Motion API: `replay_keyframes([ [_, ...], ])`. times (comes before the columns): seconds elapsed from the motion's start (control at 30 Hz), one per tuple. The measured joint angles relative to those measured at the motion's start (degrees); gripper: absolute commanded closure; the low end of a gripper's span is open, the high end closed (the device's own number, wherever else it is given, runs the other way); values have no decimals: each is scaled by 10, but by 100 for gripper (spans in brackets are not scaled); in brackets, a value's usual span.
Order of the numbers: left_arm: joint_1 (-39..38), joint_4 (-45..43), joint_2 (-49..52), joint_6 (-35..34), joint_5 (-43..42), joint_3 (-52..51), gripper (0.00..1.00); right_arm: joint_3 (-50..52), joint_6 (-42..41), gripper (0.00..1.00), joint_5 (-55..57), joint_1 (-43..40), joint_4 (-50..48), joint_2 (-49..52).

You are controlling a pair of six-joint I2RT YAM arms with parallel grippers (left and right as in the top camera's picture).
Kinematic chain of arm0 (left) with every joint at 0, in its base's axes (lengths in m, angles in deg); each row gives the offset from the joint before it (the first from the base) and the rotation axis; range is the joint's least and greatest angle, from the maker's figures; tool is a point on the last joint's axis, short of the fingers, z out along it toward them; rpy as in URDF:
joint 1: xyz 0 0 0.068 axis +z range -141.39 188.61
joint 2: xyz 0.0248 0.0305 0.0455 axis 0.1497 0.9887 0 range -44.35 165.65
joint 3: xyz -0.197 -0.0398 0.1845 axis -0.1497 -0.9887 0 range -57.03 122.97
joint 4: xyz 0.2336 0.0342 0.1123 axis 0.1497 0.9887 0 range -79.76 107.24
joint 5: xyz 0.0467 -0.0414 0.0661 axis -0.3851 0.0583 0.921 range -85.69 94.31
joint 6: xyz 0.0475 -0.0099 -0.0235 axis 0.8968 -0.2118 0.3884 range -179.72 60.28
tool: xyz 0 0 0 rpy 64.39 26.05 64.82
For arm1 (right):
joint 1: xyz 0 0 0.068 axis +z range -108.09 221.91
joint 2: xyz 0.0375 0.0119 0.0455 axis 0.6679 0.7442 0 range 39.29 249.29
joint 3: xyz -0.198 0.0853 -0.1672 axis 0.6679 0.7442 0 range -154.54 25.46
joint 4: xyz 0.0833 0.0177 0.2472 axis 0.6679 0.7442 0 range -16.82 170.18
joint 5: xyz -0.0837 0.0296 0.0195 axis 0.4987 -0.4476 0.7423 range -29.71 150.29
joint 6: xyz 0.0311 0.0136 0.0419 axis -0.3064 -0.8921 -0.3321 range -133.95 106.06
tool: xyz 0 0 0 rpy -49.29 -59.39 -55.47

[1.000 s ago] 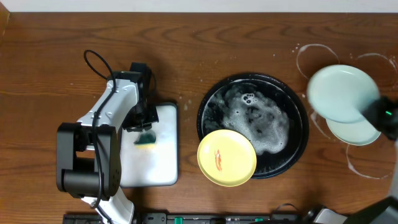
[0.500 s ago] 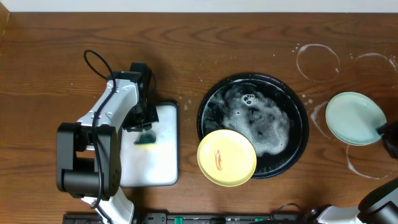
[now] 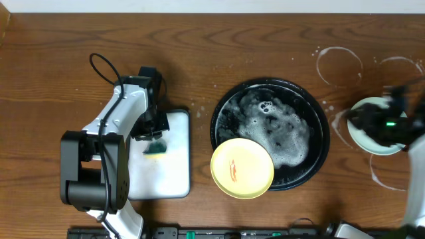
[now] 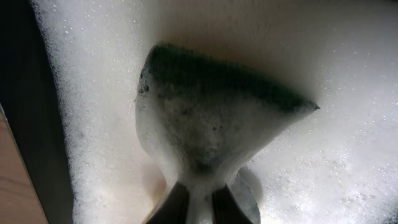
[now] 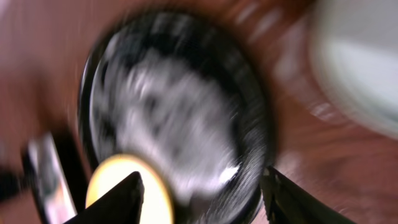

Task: Clean dirty plates on tray and stack at the side
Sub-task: 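Grip the yellow plate rim with the right gripper and tilt it up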

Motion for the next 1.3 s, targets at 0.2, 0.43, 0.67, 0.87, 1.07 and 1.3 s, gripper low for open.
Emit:
replay_keyframes([
  [0.2,0,0,0,0,0,0,92,33,15,53,46,201,15,8],
  [0.43,0,0,0,0,0,0,92,151,31,58,75,376,-102,44],
  [0.67,0,0,0,0,0,0,92,206,15,73,104,444,-202,83],
  [0.87,0,0,0,0,0,0,92,212,-21,70,158,445,-233,105],
  [1.07,0,0,0,0,0,0,92,200,-23,65,170,445,-220,101],
  [1.3,0,1,0,0,0,0,92,165,-4,64,203,421,-204,59],
])
